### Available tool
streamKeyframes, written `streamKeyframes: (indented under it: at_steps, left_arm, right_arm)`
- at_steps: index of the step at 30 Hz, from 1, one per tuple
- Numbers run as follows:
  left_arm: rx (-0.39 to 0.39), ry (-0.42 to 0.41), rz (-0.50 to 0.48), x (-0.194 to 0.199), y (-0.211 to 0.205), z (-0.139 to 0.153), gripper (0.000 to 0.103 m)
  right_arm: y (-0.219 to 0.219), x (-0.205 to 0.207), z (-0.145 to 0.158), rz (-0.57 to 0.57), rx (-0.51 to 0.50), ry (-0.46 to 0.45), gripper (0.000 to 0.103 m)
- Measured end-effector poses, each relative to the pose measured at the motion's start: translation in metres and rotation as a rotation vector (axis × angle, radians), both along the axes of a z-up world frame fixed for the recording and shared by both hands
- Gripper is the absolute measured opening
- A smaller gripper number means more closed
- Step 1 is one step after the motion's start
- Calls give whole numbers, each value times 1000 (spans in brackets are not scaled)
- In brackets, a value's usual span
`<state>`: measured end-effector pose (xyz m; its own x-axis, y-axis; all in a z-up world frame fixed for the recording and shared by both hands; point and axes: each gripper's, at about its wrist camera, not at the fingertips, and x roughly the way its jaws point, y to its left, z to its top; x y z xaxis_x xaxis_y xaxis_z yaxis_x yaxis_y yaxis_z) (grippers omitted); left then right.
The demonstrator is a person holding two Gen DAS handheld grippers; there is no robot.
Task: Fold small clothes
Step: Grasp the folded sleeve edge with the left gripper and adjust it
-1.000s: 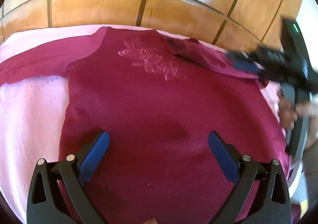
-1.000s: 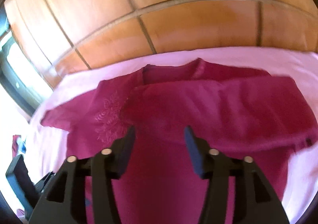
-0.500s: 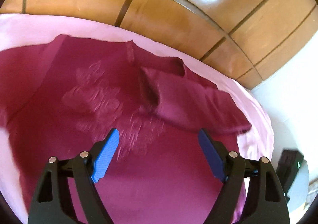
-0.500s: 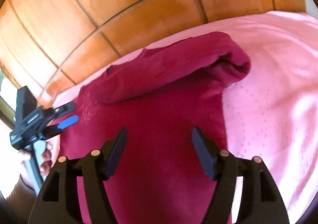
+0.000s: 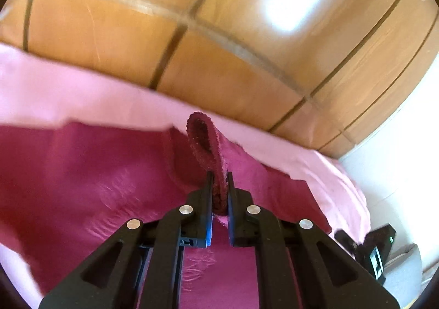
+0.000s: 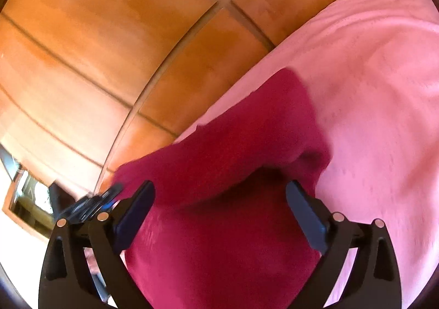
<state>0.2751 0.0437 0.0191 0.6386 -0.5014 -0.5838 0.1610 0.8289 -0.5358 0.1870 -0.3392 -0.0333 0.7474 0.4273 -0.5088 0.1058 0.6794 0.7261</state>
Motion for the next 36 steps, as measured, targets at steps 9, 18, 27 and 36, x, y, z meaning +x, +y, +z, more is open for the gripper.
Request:
streamKeyframes:
  at_steps: [9, 18, 27, 36]
  left_arm:
    - [237, 139, 78, -5, 28, -62, 7]
    - [272, 59, 57, -34, 28, -57, 7]
    - [248, 55, 84, -28, 33, -56, 7]
    - [242, 81, 111, -36, 34, -78, 8]
  right_arm:
    - [9, -1, -11, 18, -61, 55, 96]
    - [51, -31, 52, 162, -340, -28, 95]
    - [72, 54, 4, 101, -594, 186, 87]
    - [94, 40, -12, 89, -773, 140, 91]
